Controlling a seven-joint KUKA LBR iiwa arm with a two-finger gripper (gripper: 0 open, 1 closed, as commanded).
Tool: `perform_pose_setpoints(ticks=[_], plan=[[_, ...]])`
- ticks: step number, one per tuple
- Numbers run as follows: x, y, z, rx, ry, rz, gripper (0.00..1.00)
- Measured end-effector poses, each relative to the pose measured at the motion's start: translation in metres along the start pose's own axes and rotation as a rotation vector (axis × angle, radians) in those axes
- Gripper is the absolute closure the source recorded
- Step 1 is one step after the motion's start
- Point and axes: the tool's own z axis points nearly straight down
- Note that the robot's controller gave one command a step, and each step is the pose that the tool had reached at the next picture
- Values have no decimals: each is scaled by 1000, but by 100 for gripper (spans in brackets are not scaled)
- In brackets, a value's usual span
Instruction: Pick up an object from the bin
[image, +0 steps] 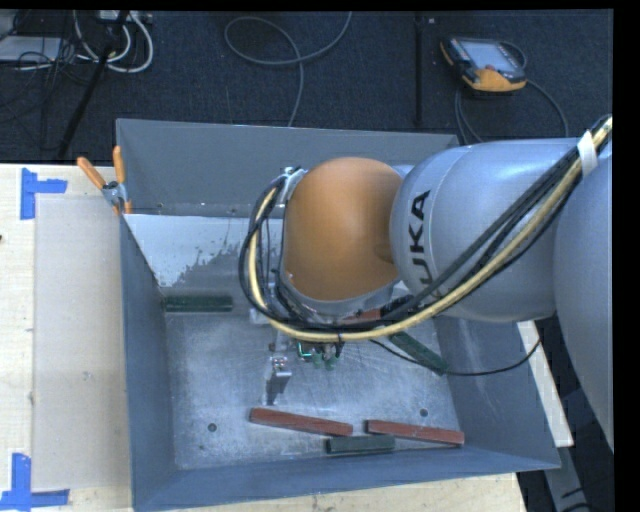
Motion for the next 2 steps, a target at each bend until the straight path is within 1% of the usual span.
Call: perform_pose_setpoints(ticks=[1, 2], plan=[[10, -17, 44, -1, -4, -86, 0], [19, -4, 117, -3, -7, -147, 100]])
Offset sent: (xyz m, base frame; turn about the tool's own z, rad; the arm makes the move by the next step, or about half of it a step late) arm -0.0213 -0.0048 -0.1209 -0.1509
